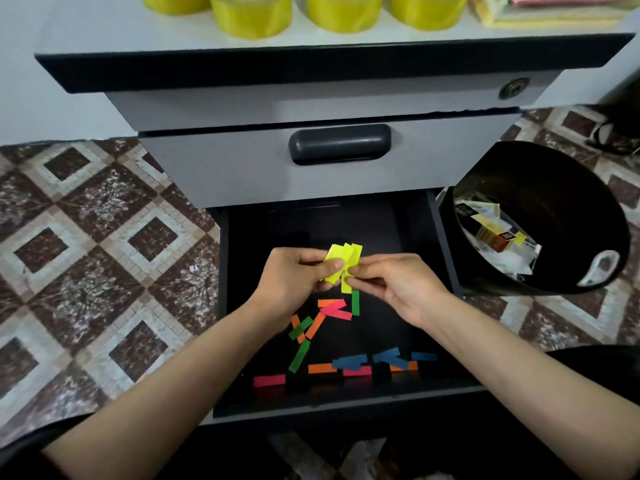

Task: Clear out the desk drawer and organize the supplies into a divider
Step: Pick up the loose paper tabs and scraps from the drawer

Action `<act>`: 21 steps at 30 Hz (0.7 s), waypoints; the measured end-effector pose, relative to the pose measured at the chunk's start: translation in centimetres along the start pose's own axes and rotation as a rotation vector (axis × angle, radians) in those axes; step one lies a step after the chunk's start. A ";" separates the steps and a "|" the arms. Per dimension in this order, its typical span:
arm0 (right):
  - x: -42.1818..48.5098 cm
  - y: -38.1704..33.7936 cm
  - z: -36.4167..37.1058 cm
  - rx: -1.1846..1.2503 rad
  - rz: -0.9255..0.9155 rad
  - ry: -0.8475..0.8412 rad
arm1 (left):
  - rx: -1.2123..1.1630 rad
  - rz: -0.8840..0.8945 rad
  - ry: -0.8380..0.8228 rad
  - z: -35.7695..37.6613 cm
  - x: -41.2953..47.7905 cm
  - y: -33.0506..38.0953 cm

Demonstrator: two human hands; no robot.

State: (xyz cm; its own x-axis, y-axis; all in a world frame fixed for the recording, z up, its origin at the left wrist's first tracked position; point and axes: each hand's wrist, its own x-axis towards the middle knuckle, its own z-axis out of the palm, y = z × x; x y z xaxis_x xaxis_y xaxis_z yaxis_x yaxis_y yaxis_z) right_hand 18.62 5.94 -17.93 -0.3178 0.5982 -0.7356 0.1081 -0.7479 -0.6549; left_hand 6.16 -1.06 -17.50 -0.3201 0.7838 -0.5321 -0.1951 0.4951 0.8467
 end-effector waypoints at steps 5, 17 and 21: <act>-0.1 0.2 0.5 -0.033 0.007 -0.004 | -0.012 0.003 0.011 0.2 0.2 -0.3; -0.2 0.3 1.0 -0.097 -0.077 -0.044 | 0.123 0.075 0.087 0.1 0.4 -0.9; -0.2 0.3 1.2 -0.128 -0.100 -0.032 | 0.184 0.113 0.110 0.1 0.5 -1.0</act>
State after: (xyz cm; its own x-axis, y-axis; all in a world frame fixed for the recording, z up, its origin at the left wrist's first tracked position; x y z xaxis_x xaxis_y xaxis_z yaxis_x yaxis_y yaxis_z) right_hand 17.61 5.28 -17.77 -0.3628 0.6568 -0.6611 0.1927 -0.6412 -0.7428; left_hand 6.27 -1.14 -18.64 -0.4309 0.7978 -0.4216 0.0167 0.4742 0.8802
